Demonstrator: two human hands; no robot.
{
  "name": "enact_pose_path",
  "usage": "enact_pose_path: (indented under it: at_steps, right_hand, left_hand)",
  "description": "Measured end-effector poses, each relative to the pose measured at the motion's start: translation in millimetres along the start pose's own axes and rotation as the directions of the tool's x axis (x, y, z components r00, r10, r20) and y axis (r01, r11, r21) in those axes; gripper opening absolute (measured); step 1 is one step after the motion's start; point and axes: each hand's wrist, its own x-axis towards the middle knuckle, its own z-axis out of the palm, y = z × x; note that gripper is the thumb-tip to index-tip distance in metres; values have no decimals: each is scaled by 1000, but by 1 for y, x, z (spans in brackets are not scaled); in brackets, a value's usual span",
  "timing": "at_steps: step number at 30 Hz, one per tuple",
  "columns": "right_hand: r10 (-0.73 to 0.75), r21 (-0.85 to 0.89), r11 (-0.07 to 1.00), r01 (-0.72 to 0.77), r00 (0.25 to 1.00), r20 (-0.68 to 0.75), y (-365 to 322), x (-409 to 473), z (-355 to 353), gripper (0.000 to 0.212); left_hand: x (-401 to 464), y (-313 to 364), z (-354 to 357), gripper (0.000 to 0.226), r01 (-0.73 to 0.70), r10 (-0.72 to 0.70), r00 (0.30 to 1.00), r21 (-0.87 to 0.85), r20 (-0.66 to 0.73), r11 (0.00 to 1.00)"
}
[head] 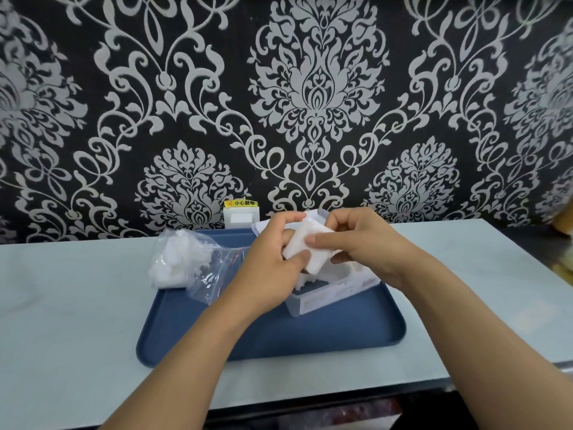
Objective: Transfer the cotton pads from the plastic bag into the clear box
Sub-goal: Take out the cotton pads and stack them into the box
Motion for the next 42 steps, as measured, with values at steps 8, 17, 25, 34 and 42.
enact_pose_path:
  at_steps: [8,17,25,34,42]
  right_hand:
    - [137,-266,947,-179,976,-170,-2,7,-3,24]
    - [-22,-917,276,-289,951,-307,6,13,30,25]
    - [-117,-876,474,89,992,37,20,19,27,21]
    - [267,-981,193,0,962,53,-7,9,44,57]
    - [-265,-524,806,275,959,97,-28,13,64,21]
  left_hand:
    - [-5,-1,-1,59,-50,50,999,481,13,875]
    - [-11,0,-5,10,-136,-90,966,774,242,618]
    - [-8,-9,-15,10,-113,-72,975,749,210,652]
    - [-12,-10,-19,8,-121,-69,973,737,221,665]
    - [-33,11,-108,8,-121,204,832,191,-516,974]
